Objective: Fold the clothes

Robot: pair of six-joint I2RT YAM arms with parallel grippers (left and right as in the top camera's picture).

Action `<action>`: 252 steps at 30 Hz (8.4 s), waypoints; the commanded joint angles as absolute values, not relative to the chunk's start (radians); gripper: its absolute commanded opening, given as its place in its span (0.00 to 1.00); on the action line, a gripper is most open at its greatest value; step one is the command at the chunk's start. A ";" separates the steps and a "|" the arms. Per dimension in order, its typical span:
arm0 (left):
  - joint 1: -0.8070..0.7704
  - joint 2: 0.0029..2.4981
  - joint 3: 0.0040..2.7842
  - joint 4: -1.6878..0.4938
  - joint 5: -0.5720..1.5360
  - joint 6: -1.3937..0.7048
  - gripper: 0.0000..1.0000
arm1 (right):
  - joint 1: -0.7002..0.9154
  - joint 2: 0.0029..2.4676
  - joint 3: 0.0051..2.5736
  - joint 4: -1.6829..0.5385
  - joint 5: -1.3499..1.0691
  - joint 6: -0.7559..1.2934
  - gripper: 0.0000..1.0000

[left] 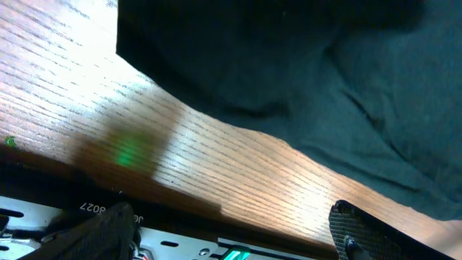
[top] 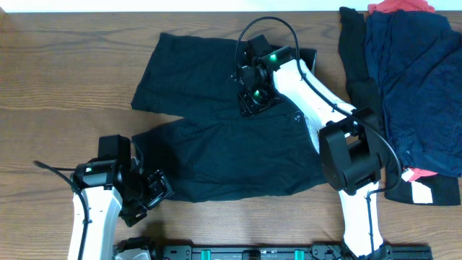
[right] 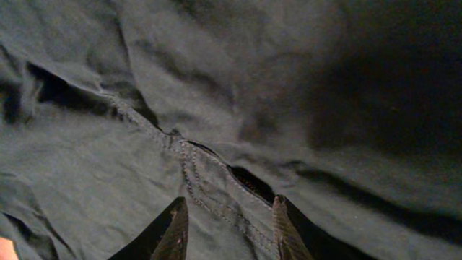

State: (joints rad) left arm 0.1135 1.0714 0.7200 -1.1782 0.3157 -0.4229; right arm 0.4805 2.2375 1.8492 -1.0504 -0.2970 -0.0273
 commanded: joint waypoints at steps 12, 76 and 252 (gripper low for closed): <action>0.064 1.071 0.619 -0.966 0.265 -0.691 0.88 | 0.471 2.213 1.845 -1.036 -0.323 -0.042 0.40; 0.131 1.048 0.790 -0.630 0.184 -0.479 0.06 | 0.393 1.797 1.842 -1.534 -0.180 0.097 0.14; 0.117 0.873 0.979 -1.049 0.010 -0.378 0.06 | 0.049 1.204 1.139 -1.274 -0.288 0.123 0.01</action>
State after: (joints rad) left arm 0.1139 0.8932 0.9611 -1.0378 0.0498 -0.3916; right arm 0.0967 1.2125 1.0729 -1.2530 -0.3161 0.2440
